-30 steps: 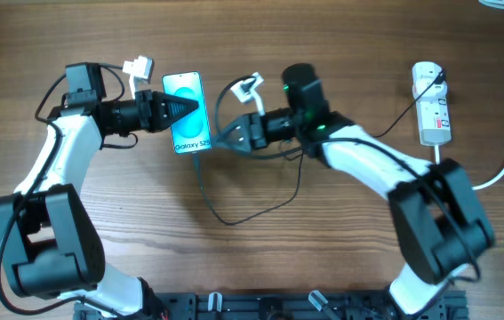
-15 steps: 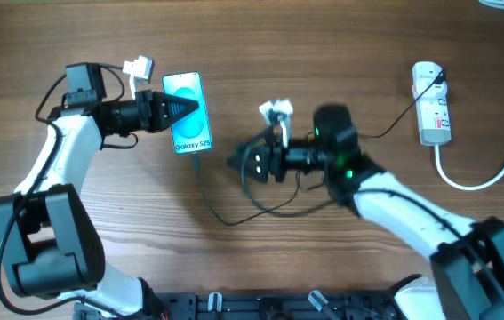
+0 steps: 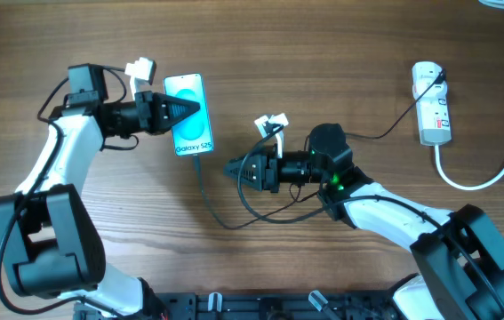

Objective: Plug charger to phone and switch on socket

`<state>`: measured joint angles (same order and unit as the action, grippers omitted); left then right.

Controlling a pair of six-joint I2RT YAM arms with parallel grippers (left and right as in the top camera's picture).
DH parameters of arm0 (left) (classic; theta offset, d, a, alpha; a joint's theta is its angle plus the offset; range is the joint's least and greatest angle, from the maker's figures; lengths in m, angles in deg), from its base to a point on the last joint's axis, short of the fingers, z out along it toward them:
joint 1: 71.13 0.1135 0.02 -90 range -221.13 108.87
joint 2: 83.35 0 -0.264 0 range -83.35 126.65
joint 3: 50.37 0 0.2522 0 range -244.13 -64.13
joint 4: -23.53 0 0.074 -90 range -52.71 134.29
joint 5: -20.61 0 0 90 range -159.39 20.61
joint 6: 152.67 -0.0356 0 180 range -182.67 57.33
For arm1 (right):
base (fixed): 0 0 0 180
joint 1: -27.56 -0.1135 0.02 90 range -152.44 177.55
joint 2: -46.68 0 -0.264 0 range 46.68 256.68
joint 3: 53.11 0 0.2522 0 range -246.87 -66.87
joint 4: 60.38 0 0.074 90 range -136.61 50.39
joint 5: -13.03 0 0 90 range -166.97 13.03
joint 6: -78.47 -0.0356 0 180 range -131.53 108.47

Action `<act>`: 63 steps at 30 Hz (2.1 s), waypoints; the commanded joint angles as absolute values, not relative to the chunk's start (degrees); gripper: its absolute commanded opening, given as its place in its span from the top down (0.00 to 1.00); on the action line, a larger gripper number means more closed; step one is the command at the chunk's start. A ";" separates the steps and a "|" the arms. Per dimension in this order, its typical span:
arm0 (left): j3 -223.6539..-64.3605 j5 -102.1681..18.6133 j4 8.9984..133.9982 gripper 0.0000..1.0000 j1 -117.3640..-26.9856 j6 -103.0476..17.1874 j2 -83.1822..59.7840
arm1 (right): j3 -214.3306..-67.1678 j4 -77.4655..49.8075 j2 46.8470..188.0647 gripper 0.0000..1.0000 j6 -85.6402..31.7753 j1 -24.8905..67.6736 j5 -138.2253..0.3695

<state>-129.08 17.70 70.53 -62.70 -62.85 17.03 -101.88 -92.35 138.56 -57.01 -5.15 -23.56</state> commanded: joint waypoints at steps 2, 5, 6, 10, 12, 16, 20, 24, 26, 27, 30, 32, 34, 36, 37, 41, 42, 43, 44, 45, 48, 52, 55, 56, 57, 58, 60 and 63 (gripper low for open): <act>-128.95 20.95 69.17 0.96 -66.13 -63.55 16.09 | -101.75 -93.07 139.21 0.68 -65.23 -5.24 -24.92; -128.95 20.95 69.00 0.96 -66.42 -63.55 16.09 | -101.75 -93.29 139.21 0.68 -70.34 -5.24 -24.92; -128.95 20.95 69.00 0.96 -66.42 -63.55 16.09 | -101.75 -93.68 139.21 0.68 -70.47 -5.28 -24.92; -128.95 20.93 69.00 0.96 -66.42 -63.55 16.09 | -101.75 -94.01 139.21 0.66 -70.91 -5.63 -24.98; -128.95 20.78 69.00 0.96 -66.42 -63.55 16.09 | -101.75 -94.01 139.21 0.66 -71.76 -6.40 -25.77; -128.95 20.80 68.82 0.96 -66.42 -63.55 16.09 | -101.75 -94.16 139.21 0.65 -71.65 -8.19 -28.46; -128.95 20.80 68.82 0.96 -66.42 -63.55 16.09 | -101.77 -94.25 139.21 0.64 -71.72 -8.28 -29.12; -128.95 20.84 68.84 0.96 -66.42 -63.53 16.09 | -101.79 -94.21 139.21 0.64 -72.18 -8.28 -29.20; -128.95 20.84 68.86 0.96 -66.44 -63.53 16.09 | -101.79 -94.21 139.21 0.64 -72.18 -8.28 -29.20; -128.95 20.84 68.86 0.96 -66.44 -63.53 16.09 | -101.79 -94.21 139.21 0.64 -72.26 -8.28 -29.18; -128.95 20.84 68.86 0.96 -66.59 -63.53 16.09 | -101.79 -94.21 139.21 0.64 -73.27 -8.37 -28.96; -128.95 20.84 68.86 0.96 -67.03 -63.53 16.09 | -101.79 -94.19 139.21 0.64 -73.27 -9.24 -28.96; -128.95 20.82 68.82 0.96 -67.73 -63.53 16.09 | -101.79 -94.23 139.21 0.64 -73.25 -10.38 -29.03; -128.95 20.84 68.82 0.96 -68.12 -63.53 16.09 | -101.79 -94.58 139.21 0.64 -73.31 -11.32 -29.18; -128.95 20.84 68.82 0.96 -68.19 -63.53 16.09 | -101.79 -94.91 139.21 0.63 -73.53 -11.45 -29.25; -128.95 20.84 68.84 0.96 -68.30 -63.53 16.09 | -101.79 -97.20 139.21 0.65 -74.67 -11.49 -29.75; -128.95 20.93 68.86 0.96 -68.40 -63.53 16.09 | -101.79 -97.16 139.21 0.68 -74.60 -11.49 -30.14; -128.95 20.95 68.86 0.96 -68.43 -63.53 16.09 | -101.79 -96.92 139.21 0.70 -74.60 -11.49 -30.56; -128.95 20.95 68.86 0.96 -68.47 -63.53 16.09 | -101.79 -96.74 139.21 0.70 -74.56 -11.49 -30.80; -128.95 20.95 68.86 0.96 -68.47 -63.51 16.09 | -101.79 -96.72 139.21 0.70 -74.54 -11.49 -30.95; -128.95 20.95 69.08 0.96 -68.47 -63.51 16.09 | -101.79 -96.46 139.21 0.68 -74.47 -11.49 -31.87; -128.95 20.95 69.06 0.96 -68.80 -63.51 16.09 | -101.79 -96.00 139.21 0.67 -72.92 -11.49 -32.46; -128.95 20.95 69.04 0.96 -69.17 -63.51 16.09 | -101.79 -95.85 139.24 0.69 -71.11 -11.62 -32.46; -128.95 20.95 69.04 0.96 -69.24 -63.51 16.09 | -101.79 -95.85 139.39 0.70 -70.47 -11.65 -32.46; -128.95 20.95 69.02 0.96 -69.32 -63.53 16.09 | -101.79 -95.85 139.50 0.71 -70.12 -11.67 -32.46; -128.95 20.95 69.02 0.96 -69.43 -63.53 16.09 | -101.79 -95.87 139.89 0.75 -70.17 -11.67 -32.44; -128.95 20.95 69.02 0.96 -69.43 -63.53 16.09 | -101.79 -95.85 140.11 0.79 -70.17 -11.67 -32.44; -128.95 20.95 69.02 0.96 -69.43 -63.53 16.09 | -101.79 -95.85 140.11 0.81 -70.19 -11.67 -32.44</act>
